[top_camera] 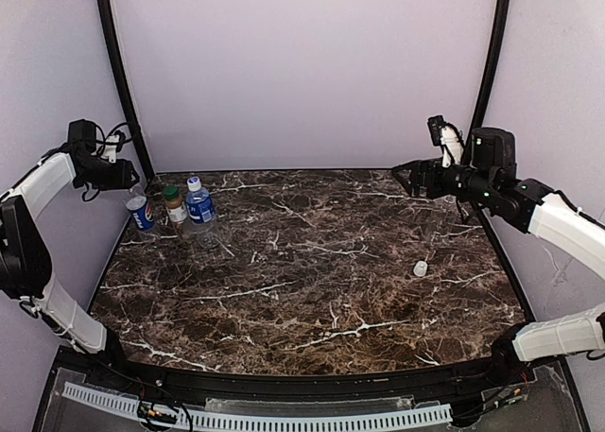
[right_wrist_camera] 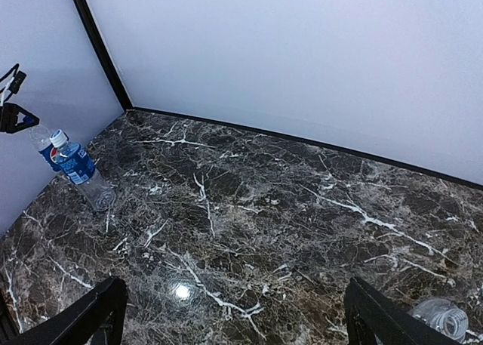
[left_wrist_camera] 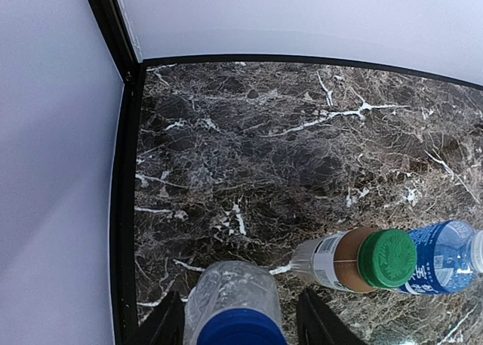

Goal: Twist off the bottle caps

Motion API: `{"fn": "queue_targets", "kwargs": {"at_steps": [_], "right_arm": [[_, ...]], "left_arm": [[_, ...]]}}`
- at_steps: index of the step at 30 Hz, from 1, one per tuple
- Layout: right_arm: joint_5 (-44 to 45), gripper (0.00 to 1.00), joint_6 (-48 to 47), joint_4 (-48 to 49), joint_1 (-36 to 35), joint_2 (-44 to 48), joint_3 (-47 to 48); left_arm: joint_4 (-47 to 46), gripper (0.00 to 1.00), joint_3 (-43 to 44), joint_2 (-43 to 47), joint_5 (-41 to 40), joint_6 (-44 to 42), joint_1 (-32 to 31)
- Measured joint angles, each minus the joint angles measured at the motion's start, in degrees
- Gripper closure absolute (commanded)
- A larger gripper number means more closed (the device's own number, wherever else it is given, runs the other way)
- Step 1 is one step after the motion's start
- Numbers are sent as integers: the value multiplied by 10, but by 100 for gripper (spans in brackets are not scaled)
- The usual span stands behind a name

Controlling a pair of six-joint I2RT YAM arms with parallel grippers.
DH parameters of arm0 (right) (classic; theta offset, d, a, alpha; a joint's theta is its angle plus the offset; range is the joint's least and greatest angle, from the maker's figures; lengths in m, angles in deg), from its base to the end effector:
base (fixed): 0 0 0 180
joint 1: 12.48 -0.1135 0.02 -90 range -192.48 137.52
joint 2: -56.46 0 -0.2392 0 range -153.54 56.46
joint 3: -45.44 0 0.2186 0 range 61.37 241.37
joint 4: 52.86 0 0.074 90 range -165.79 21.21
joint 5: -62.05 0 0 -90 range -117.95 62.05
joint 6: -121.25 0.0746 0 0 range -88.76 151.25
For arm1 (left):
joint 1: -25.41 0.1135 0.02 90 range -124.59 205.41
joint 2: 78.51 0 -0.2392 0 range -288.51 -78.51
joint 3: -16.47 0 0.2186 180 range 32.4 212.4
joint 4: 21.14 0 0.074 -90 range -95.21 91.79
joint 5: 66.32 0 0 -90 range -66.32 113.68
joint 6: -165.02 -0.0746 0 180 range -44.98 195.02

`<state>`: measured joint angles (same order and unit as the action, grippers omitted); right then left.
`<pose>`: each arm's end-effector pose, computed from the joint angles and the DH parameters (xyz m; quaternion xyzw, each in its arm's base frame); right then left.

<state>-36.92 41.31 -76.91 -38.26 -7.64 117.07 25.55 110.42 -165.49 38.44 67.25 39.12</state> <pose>0.2415 0.1296 0.3153 -0.1556 0.7850 0.2431 0.5481 0.3317 0.0614 0.2855 0.0080 0.8994 -0.0357 0.4356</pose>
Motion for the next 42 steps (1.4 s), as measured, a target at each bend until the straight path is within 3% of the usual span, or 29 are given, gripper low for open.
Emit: {"fn": "queue_targets", "kwargs": {"at_steps": [4,9,17,24,30,34,42], "right_arm": [[0,1,2,-3,-2,-7,0],[3,1,3,-11,-3,-7,0],[6,1,-3,-23,-4,-2,9],[-42,2,-24,-19,-26,5,18],[-68,2,-81,2,-118,-5,30],[-58,1,-134,22,-192,-37,68],[-55,1,-230,101,-311,-150,151]], "left_arm": [[-17,65,-14,1,-6,-5,0],[-27,98,-17,7,-7,-19,0],[6,99,2,17,-22,-52,0],[54,99,144,69,-45,-132,-17],[178,99,403,66,-6,-219,-194],[264,99,515,57,50,-247,-304],[390,99,460,60,201,-260,-441]]}}
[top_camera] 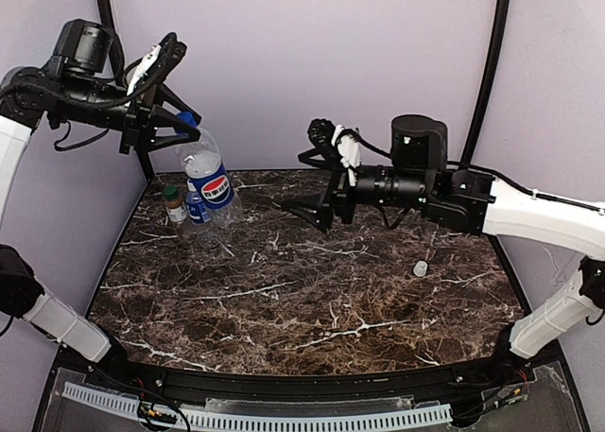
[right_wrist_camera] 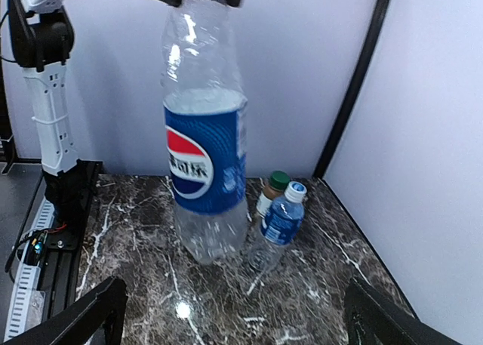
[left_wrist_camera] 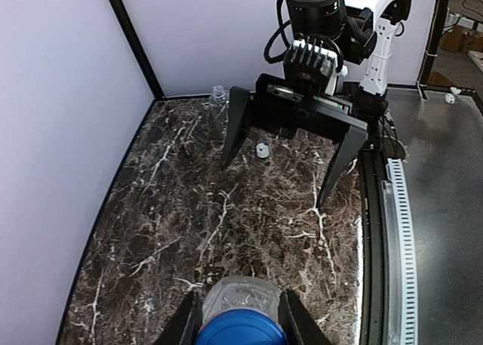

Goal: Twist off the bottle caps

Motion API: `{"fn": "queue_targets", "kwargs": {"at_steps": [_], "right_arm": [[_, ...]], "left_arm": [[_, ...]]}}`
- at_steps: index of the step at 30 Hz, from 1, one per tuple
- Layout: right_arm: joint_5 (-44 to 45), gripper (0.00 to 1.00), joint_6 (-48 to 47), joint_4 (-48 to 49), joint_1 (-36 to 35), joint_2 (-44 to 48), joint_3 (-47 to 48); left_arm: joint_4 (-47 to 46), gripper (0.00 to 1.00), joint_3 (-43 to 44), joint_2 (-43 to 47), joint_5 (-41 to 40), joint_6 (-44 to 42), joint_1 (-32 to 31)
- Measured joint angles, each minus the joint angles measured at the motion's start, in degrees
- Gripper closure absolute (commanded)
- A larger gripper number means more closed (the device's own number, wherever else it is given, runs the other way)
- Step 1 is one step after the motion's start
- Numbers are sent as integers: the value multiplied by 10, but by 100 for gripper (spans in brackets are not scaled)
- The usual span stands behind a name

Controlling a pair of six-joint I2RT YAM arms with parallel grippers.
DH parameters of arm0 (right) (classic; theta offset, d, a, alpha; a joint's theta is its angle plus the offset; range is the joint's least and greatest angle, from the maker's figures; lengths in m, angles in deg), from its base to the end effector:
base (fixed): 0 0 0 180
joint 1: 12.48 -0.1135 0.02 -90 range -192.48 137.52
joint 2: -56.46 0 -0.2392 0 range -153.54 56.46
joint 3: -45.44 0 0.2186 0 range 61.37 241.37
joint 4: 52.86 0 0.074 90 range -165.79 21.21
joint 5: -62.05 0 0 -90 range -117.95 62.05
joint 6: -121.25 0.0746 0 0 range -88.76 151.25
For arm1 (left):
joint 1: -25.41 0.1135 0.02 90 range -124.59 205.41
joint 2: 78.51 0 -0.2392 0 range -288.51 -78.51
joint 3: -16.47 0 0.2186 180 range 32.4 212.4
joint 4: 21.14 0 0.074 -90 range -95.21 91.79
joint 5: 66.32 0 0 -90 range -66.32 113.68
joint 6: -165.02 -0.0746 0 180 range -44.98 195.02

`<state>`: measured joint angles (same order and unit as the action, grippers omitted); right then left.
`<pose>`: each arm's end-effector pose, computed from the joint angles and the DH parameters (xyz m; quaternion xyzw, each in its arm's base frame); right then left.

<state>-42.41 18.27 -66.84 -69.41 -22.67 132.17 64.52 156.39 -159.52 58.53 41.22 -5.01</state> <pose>0.1682 0.2925 0.3611 -0.4924 0.5580 0.3345 0.5782 0.1649 -0.1463 0.4761 0.5648 0.6047 -0.2401 0.5076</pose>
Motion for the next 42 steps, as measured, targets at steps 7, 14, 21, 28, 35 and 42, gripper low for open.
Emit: {"fn": "queue_targets", "kwargs": {"at_steps": [7,14,21,28,35,42], "right_arm": [[-73,1,-5,84,-52,-137,59],[-68,16,47,139,-58,-233,117],[-63,48,88,161,-60,-257,128],[-45,53,127,233,-65,-243,82],[50,55,189,334,-89,-235,14],[159,57,228,360,-125,-235,15]], "left_arm": [[13,99,-3,-32,61,19,-13],[13,99,-3,-31,90,28,-14],[10,86,-3,-26,87,31,-14],[-37,34,-30,-10,90,72,-14],[-264,24,-292,97,104,194,-12],[-483,23,-504,175,49,270,-61]]}}
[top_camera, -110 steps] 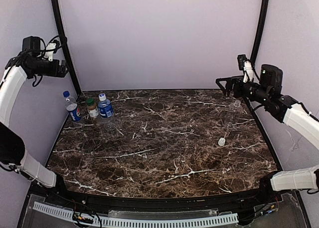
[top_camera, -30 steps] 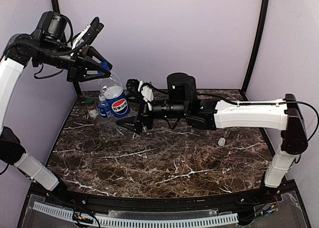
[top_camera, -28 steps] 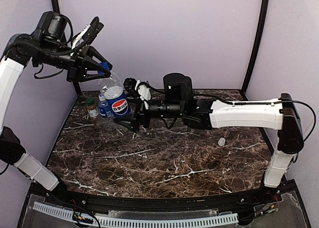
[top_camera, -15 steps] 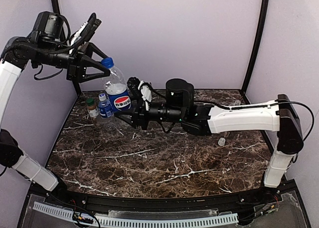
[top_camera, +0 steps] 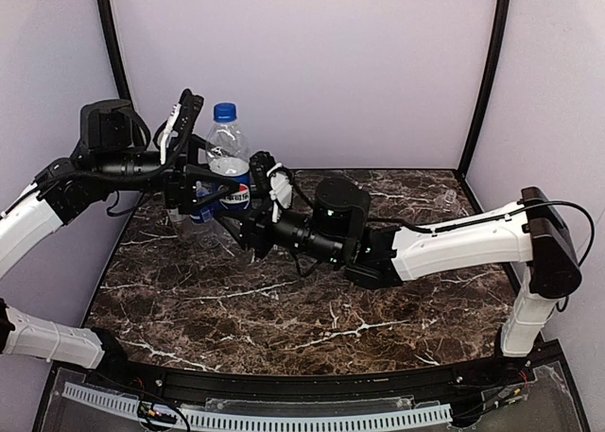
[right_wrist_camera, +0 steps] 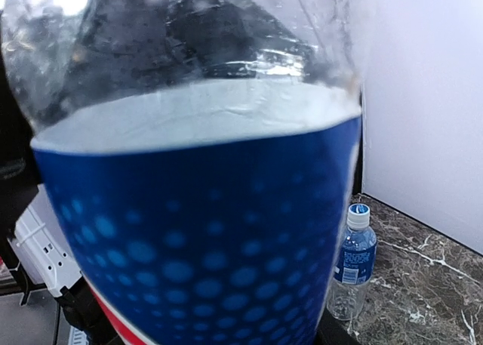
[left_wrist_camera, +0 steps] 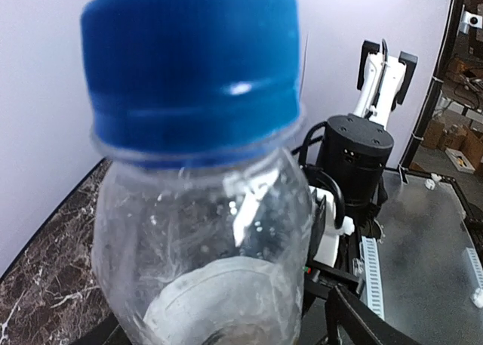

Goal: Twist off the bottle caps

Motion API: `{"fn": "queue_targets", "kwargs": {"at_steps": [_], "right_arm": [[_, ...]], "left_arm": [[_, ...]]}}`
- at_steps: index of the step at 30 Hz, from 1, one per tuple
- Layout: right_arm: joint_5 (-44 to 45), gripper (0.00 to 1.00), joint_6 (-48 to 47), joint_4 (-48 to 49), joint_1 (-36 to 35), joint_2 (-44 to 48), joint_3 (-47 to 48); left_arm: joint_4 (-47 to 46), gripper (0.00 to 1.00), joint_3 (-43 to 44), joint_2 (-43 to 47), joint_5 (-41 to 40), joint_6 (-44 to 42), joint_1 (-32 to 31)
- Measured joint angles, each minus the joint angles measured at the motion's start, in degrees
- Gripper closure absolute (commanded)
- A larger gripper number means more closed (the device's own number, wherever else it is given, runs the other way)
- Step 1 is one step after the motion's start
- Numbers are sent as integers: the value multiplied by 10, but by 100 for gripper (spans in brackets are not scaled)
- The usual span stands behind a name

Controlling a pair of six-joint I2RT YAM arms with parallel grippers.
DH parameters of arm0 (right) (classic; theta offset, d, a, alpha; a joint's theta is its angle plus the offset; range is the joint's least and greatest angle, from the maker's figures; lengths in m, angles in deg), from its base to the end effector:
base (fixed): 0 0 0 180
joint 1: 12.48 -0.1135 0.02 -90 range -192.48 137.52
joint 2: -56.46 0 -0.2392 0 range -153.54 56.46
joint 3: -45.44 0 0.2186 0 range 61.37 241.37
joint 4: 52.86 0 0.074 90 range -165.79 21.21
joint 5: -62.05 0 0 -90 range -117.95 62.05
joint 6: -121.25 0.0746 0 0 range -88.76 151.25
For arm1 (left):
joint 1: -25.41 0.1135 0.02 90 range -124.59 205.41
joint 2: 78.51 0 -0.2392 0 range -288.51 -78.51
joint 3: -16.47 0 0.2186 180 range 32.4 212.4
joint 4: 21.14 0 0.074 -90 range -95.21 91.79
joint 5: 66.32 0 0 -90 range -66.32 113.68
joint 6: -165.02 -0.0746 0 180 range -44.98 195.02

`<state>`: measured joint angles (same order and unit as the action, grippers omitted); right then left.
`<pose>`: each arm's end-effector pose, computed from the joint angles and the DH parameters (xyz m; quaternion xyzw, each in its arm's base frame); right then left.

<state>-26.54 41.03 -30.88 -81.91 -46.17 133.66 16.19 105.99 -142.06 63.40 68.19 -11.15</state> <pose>0.1533 0.4032 0.3121 -0.3196 0.5762 0.4733 0.5847 0.1634 -0.1805 0.3975 0.4690 0.5965 -0.4069 0.5086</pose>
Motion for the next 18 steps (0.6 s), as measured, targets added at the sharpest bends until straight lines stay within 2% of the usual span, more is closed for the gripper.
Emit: {"fn": "queue_targets", "kwargs": {"at_steps": [4,7,12,14,16,17,18], "right_arm": [[13,57,13,12,-4,0,2],[15,57,20,14,-4,-4,8],[15,58,30,15,-4,-18,28],[15,58,32,15,-4,-23,34],[14,57,34,15,-4,-26,38],[14,55,37,15,-4,-27,40],[14,50,38,15,-4,-27,40]], "left_arm": [[-94,33,-66,28,-28,35,-12],[-155,35,-106,40,-47,62,-13],[-200,37,-143,45,-57,88,-13],[-208,41,-152,45,-59,93,-13],[-219,51,-158,45,-62,99,-12],[-223,58,-160,45,-64,102,-12],[-226,60,-160,45,-64,102,-12]]}}
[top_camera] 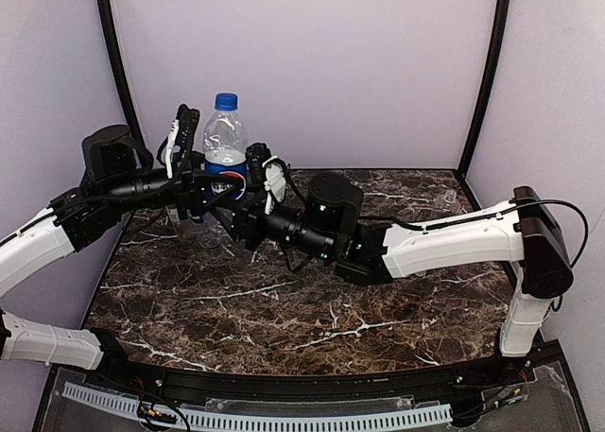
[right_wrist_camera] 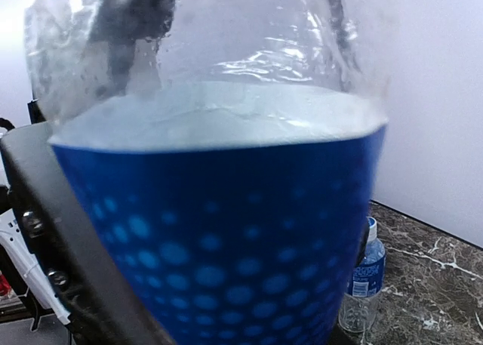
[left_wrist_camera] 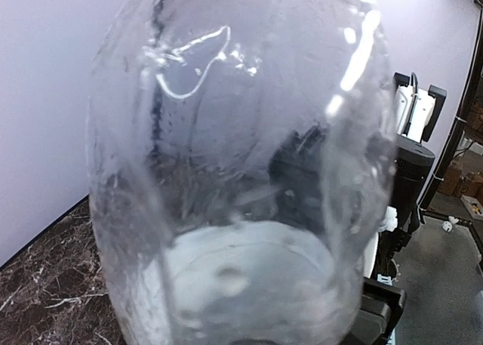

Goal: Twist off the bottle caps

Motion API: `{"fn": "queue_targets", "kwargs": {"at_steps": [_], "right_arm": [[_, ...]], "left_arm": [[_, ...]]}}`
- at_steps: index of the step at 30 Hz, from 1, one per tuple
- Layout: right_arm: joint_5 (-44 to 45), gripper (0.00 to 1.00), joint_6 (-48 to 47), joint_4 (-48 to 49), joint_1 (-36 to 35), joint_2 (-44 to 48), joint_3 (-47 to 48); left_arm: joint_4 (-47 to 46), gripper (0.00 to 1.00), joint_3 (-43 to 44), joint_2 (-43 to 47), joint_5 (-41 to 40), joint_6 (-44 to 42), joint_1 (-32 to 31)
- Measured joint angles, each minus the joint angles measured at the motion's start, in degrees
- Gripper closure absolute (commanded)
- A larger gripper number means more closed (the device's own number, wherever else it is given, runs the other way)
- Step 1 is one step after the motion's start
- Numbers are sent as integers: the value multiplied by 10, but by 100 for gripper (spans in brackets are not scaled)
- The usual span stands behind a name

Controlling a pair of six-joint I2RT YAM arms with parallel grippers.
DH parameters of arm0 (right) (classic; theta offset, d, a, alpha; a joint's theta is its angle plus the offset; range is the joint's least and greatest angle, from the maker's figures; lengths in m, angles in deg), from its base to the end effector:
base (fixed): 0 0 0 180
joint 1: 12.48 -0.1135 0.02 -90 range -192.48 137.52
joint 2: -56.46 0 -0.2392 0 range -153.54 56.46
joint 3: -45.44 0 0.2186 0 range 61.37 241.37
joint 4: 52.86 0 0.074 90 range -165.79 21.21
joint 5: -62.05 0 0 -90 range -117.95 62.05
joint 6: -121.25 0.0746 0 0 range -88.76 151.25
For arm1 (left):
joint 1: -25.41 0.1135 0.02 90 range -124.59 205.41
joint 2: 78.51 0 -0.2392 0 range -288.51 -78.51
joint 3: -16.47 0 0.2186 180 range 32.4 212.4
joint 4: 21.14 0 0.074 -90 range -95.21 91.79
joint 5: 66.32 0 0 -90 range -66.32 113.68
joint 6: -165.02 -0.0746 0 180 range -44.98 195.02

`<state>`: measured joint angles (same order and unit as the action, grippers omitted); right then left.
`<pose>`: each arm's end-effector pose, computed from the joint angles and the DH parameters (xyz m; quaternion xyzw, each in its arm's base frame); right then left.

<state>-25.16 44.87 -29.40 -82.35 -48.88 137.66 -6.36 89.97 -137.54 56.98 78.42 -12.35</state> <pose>0.1556 0.4140 0.3212 -0.2854 0.5735 0.4995 0.5832 0.1686 -0.1824 0.3725 0.3937 0.5893 -0.4277 0.5611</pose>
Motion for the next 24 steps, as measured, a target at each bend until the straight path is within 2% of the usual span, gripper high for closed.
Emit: {"fn": "queue_targets", "kwargs": {"at_steps": [4,9,13,17,20,24], "right_arm": [[-5,21,-2,-1,0,0,2],[-9,7,-23,-27,1,21,-16],[-31,6,-39,-97,6,106,-71],[-38,11,-40,-226,13,219,-80],[-18,18,3,-325,18,290,-58],[13,21,74,-413,21,300,4]], "left_arm": [[-5,65,-1,0,1,5,0],[7,68,-1,7,-10,-17,-4],[45,70,-1,19,-71,-88,-5],[73,74,-16,36,-185,-226,-16],[75,73,-45,43,-289,-350,-44],[81,73,-70,37,-388,-490,-67]]}}
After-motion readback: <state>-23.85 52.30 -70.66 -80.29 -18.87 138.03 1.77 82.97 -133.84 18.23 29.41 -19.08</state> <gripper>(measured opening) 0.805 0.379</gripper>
